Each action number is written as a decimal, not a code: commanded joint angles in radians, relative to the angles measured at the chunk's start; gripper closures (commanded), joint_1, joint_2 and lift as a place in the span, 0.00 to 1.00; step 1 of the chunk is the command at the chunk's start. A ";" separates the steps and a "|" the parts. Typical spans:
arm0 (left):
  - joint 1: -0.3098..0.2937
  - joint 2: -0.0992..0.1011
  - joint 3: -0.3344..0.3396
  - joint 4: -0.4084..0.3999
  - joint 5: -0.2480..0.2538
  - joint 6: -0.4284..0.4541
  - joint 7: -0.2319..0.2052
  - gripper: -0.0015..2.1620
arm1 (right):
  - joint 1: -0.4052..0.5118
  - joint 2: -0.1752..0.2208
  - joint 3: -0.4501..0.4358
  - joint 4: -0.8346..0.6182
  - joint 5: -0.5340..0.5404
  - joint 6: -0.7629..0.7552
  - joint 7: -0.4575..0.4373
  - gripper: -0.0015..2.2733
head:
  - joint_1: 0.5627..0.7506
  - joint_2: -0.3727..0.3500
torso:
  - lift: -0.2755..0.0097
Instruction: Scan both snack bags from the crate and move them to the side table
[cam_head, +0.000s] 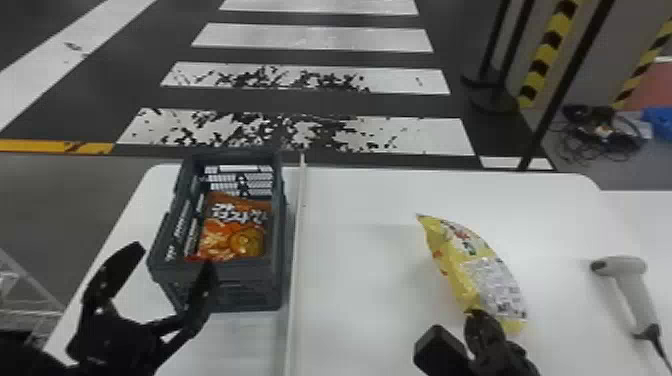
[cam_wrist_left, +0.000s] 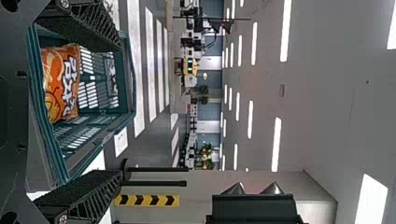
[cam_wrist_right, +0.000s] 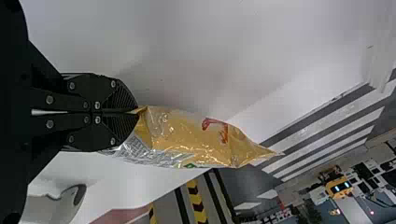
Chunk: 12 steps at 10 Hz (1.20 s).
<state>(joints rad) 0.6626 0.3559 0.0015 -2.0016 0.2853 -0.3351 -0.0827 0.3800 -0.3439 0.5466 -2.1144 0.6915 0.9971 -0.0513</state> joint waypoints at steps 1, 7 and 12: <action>0.000 0.000 0.000 0.001 0.000 0.003 0.000 0.03 | 0.019 0.000 -0.060 -0.076 -0.224 -0.071 0.018 0.06 | 0.70 0.57 | 0.62; 0.000 0.002 0.000 0.003 0.003 0.000 -0.002 0.03 | 0.063 0.092 -0.425 -0.187 -0.817 -0.212 0.232 0.10 | 0.70 0.75 | 0.62; -0.001 0.002 -0.005 0.001 0.005 0.000 -0.002 0.03 | 0.026 0.152 -0.610 -0.068 -0.965 -0.393 0.361 0.78 | 0.70 0.66 | 0.62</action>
<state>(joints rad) 0.6615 0.3581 -0.0031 -2.0003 0.2899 -0.3350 -0.0843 0.4118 -0.1948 -0.0575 -2.2052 -0.2726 0.6400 0.3125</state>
